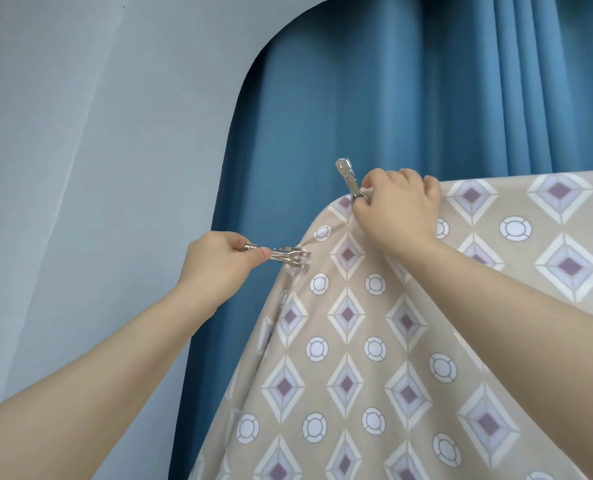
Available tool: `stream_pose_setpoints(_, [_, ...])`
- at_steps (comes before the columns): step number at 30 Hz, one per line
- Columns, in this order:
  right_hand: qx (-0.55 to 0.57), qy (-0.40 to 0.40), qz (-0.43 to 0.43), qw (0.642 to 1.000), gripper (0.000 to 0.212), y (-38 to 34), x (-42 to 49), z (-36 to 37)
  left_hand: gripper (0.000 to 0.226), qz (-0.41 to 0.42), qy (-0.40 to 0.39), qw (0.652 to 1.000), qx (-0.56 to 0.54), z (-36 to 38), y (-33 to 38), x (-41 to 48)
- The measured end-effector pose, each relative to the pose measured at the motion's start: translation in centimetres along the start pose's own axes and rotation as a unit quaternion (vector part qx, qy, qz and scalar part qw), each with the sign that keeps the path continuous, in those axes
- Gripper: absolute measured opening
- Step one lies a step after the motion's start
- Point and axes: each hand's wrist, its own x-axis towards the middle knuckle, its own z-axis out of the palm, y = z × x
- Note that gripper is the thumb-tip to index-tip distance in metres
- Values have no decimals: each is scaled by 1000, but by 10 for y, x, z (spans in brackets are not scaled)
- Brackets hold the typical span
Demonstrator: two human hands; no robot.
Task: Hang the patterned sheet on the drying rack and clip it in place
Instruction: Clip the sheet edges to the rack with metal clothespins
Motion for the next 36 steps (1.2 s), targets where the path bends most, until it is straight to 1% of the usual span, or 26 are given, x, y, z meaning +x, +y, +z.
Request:
stream_pose_setpoints(5, [-69,-85,13,994,42,4,5,-2,28,-12,-6,1000,-12,11,1,12])
stream_pose_setpoints(7, [-94,-100,10,991,50,5,10,-4,23,-23,-12,999,-20,14,0,14])
stream_pose_setpoints(10, [-122,-146,50,980,59,14,19,-8,19,-40,-19,998,-33,17,-3,17])
stream_pose_setpoints(12, [-134,-166,65,975,60,20,23,-5,18,-40,-18,998,-47,16,-6,21])
stream_pose_setpoints(13, [-130,-159,63,977,57,21,24,-4,17,-41,-15,998,-52,16,-7,23])
stream_pose_setpoints(15, [-120,-115,46,985,53,19,21,-1,17,-42,-13,997,-64,19,-8,26])
stream_pose_setpoints(18, [-133,-54,16,990,57,13,15,2,21,-36,-20,996,-82,28,-6,29])
stream_pose_setpoints(22, [-133,-42,11,990,58,19,14,3,19,-24,-33,997,-69,32,-7,37])
stream_pose_setpoints(25, [-129,-34,12,991,56,23,15,6,15,-8,-61,996,-59,31,-8,44])
stream_pose_setpoints(27, [-127,-31,10,991,55,25,15,8,12,0,-87,995,-55,29,-9,49])
stream_pose_setpoints(29, [-122,-23,8,992,55,25,15,9,9,-7,-137,989,-53,23,-12,56])
stream_pose_setpoints(32, [-114,-7,5,993,55,23,14,9,9,-64,-239,965,-89,14,-21,64])
stream_pose_setpoints(34, [-111,2,2,994,55,22,13,9,12,-94,-275,950,-116,14,-27,69])
stream_pose_setpoints(36, [-112,5,5,994,54,23,13,11,16,-113,-291,940,-135,18,-30,70])
